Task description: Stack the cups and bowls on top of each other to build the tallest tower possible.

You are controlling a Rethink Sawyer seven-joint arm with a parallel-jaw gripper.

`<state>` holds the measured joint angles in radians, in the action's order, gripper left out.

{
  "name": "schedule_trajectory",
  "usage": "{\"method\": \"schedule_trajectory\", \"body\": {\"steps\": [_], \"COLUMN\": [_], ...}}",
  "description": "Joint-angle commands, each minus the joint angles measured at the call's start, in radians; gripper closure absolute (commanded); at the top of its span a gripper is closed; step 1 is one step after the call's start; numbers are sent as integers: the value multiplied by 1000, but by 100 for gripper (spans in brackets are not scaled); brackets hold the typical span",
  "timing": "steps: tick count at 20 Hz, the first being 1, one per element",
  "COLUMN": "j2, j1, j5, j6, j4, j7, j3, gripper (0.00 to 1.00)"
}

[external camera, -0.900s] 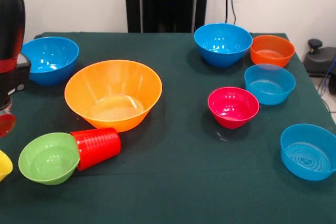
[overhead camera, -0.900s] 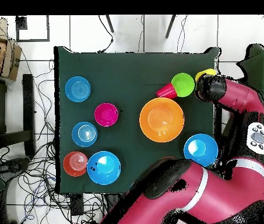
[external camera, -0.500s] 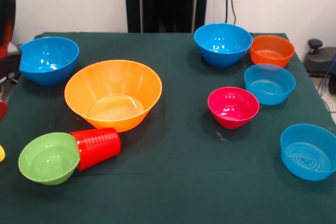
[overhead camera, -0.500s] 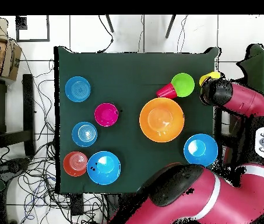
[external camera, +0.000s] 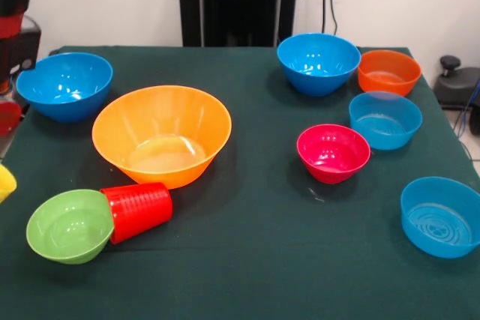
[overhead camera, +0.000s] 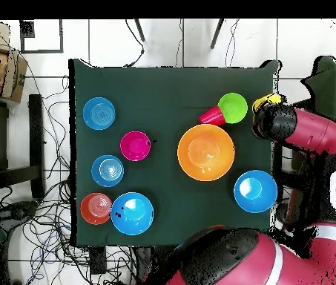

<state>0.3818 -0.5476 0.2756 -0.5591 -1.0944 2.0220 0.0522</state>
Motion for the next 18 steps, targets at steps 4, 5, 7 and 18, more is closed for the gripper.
{"method": "schedule_trajectory", "body": {"steps": [4, 5, 7, 18], "j2": [117, 121, 125, 140], "j1": [90, 95, 107, 175], "j5": [48, 46, 42, 7], "j6": [-75, -80, -92, -170], "j4": [-143, -145, -142, -118], "j7": [-97, -91, -79, -10], "j3": [-61, -59, -53, -13], "gripper": [100, 100, 100, 100]}}
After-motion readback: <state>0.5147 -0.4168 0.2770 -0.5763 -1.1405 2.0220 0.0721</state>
